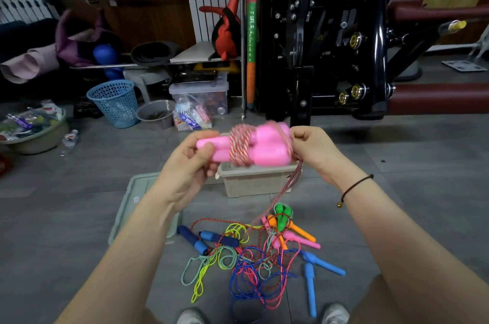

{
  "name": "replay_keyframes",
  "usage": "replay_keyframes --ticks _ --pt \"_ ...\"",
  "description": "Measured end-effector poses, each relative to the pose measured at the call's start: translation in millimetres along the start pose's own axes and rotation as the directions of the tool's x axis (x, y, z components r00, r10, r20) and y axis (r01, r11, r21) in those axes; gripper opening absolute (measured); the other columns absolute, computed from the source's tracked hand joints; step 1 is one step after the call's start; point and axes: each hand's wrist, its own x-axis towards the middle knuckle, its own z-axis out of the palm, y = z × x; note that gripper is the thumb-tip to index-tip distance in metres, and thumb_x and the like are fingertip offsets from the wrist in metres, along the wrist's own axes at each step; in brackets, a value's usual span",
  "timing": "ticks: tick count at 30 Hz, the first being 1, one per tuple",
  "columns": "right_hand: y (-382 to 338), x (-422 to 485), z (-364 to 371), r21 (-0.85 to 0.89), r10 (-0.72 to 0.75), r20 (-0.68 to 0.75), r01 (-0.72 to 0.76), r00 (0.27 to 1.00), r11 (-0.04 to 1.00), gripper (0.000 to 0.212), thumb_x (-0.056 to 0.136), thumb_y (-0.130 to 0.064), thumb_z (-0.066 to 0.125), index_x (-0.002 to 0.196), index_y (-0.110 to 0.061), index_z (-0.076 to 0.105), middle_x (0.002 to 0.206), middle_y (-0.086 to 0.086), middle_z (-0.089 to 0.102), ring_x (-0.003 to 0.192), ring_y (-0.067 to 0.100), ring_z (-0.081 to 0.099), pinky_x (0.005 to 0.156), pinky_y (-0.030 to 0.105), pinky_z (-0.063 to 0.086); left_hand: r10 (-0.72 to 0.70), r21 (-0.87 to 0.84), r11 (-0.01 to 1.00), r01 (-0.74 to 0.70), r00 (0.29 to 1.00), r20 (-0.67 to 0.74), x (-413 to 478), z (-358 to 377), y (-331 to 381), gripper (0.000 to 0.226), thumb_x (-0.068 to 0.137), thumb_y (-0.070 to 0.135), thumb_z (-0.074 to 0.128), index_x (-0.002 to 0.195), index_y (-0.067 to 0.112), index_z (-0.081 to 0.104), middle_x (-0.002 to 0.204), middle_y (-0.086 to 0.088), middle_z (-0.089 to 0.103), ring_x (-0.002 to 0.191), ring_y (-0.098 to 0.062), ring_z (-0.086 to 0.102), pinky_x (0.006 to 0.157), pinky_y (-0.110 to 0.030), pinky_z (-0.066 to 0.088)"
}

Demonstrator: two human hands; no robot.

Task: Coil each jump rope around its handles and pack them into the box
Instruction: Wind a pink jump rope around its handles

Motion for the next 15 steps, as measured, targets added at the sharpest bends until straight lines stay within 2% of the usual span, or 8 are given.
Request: replay_keyframes --ticks 3,5,8,10,12,13,15 --pt "-0.8 1.4 6.0 0.038 -0.006 0.067 0.003 0.998 0.999 0.009 0.089 -0.018 0.063 0.087 -0.018 0.072 0.059 -0.004 0.059 0.049 0.004 0.046 0.054 0.019 0.045 0.029 -0.192 0.977 -0.088 0.957 -0.288 4.3 7.9 -0.5 0.028 0.081 0.026 0.063 0.108 0.017 0.057 0.078 -0.001 0.061 0.050 -0.004 0.048 0.046 -0.013 0.041" --pt "0.2 1.9 10.7 0.030 -0.004 0.130 0.001 0.991 1.000 0.010 0.088 -0.021 0.064 0.094 -0.021 0.073 0.064 -0.004 0.063 0.052 0.005 0.048 0.057 0.021 0.048 0.049 -0.180 0.974 -0.140 0.900 -0.433 5.9 11.8 -0.7 0.015 0.092 0.015 0.054 0.107 0.017 0.057 0.085 -0.003 0.060 0.048 -0.004 0.048 0.047 -0.013 0.042" --pt "-2.7 -1.5 22.2 -0.058 0.041 0.238 -0.028 0.970 0.998 0.011 0.089 -0.022 0.063 0.096 -0.020 0.072 0.068 -0.005 0.068 0.055 0.008 0.052 0.059 0.021 0.048 0.123 -0.024 0.985 -0.170 0.795 -0.594 5.6 10.3 -2.4 0.013 0.095 0.009 0.054 0.101 0.018 0.060 0.087 -0.003 0.062 0.046 -0.003 0.049 0.049 -0.015 0.045" --pt "-6.8 -6.2 29.4 -0.145 0.072 0.320 -0.026 0.945 0.989 0.014 0.089 -0.025 0.064 0.094 -0.017 0.073 0.067 -0.005 0.068 0.058 0.011 0.053 0.059 0.021 0.046 0.243 0.222 0.967 -0.125 0.714 -0.657 6.4 1.3 -2.8 0.014 0.093 0.009 0.057 0.098 0.022 0.062 0.083 0.000 0.065 0.048 -0.004 0.051 0.053 -0.020 0.047" --pt "-10.5 -10.1 34.2 -0.184 0.087 0.371 -0.019 0.924 0.983 0.019 0.088 -0.027 0.064 0.095 -0.011 0.073 0.065 -0.005 0.065 0.060 0.014 0.052 0.061 0.024 0.046 0.401 0.528 0.849 -0.019 0.674 -0.621 6.2 -11.2 0.7 0.016 0.090 0.013 0.060 0.099 0.026 0.064 0.078 0.003 0.066 0.057 -0.010 0.057 0.062 -0.027 0.051" --pt "-13.6 -12.2 35.2 -0.191 0.084 0.384 -0.010 0.920 0.982 0.020 0.088 -0.027 0.064 0.095 -0.011 0.073 0.063 -0.004 0.064 0.059 0.012 0.052 0.060 0.023 0.047 0.464 0.669 0.742 0.031 0.696 -0.547 5.4 -17.1 2.5 0.017 0.089 0.015 0.062 0.100 0.028 0.065 0.079 0.003 0.067 0.063 -0.013 0.059 0.067 -0.026 0.051" --pt "-20.7 -15.8 35.9 -0.231 0.049 0.404 0.050 0.914 0.972 0.014 0.088 -0.027 0.064 0.089 -0.017 0.074 0.058 -0.006 0.060 0.053 0.006 0.050 0.053 0.020 0.047 0.504 0.873 0.484 0.059 0.797 -0.333 1.6 -22.4 3.8 0.019 0.088 0.016 0.065 0.104 0.025 0.067 0.083 0.004 0.067 0.068 -0.009 0.058 0.068 -0.011 0.043"
